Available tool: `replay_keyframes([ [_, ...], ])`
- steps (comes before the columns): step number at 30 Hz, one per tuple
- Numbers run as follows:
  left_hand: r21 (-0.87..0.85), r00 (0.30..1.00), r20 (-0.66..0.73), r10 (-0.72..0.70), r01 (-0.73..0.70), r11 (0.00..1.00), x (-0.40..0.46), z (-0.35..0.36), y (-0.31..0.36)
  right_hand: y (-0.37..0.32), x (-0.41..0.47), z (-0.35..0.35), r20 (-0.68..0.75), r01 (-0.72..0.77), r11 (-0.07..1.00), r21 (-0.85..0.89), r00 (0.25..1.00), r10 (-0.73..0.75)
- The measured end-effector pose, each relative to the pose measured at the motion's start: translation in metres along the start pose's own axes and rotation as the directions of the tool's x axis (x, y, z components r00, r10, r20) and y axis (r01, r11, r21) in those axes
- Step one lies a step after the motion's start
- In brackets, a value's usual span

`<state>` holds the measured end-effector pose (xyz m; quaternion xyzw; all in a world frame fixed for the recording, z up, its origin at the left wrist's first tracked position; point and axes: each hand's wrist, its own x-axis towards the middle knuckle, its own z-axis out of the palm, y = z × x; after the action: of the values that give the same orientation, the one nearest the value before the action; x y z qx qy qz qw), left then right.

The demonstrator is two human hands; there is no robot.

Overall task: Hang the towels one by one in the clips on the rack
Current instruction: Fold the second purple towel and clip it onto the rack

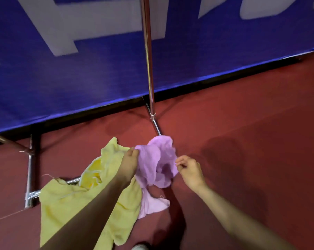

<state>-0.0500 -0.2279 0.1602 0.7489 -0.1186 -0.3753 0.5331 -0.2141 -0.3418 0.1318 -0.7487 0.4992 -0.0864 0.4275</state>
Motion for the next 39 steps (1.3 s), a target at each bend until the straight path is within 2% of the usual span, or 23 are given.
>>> replay_keyframes([
  [3,0.131,0.992,0.047,0.119,-0.124,0.983,-0.043,-0.023,0.088,-0.067,-0.034,-0.053,0.008,0.035,0.999,0.021,0.999,-0.035],
  [6,0.185,0.969,0.083,0.231,-0.243,0.952,-0.095,-0.054,0.188,-0.147,-0.071,-0.113,0.007,0.065,0.994,0.093,0.998,-0.066],
  [12,0.274,0.944,0.069,0.322,-0.328,0.904,-0.214,-0.119,0.380,-0.314,-0.151,-0.225,-0.019,0.206,0.953,0.223,0.978,-0.207],
  [15,0.318,0.913,0.018,0.407,-0.391,0.864,-0.276,-0.157,0.470,-0.398,-0.192,-0.271,0.004,0.283,0.911,0.301,0.955,-0.298],
  [20,0.391,0.823,-0.076,0.562,-0.494,0.776,-0.360,-0.216,0.592,-0.518,-0.253,-0.321,0.059,0.402,0.849,0.344,0.893,-0.447],
  [24,0.402,0.748,-0.142,0.648,-0.555,0.729,-0.404,-0.258,0.655,-0.584,-0.291,-0.330,0.095,0.458,0.798,0.392,0.842,-0.531],
  [28,0.367,0.700,-0.200,0.686,-0.596,0.714,-0.435,-0.295,0.690,-0.629,-0.323,-0.321,0.143,0.456,0.744,0.488,0.799,-0.584],
  [32,0.375,0.664,-0.167,0.729,-0.641,0.670,-0.458,-0.329,0.704,-0.663,-0.351,-0.305,0.163,0.485,0.698,0.527,0.748,-0.643],
  [36,0.408,0.648,-0.177,0.741,-0.637,0.654,-0.458,-0.361,0.701,-0.687,-0.357,-0.290,0.084,0.501,0.691,0.522,0.775,-0.626],
  [39,0.433,0.670,-0.224,0.708,-0.582,0.688,-0.450,-0.389,0.688,-0.696,-0.355,-0.284,0.021,0.544,0.728,0.418,0.795,-0.607],
])
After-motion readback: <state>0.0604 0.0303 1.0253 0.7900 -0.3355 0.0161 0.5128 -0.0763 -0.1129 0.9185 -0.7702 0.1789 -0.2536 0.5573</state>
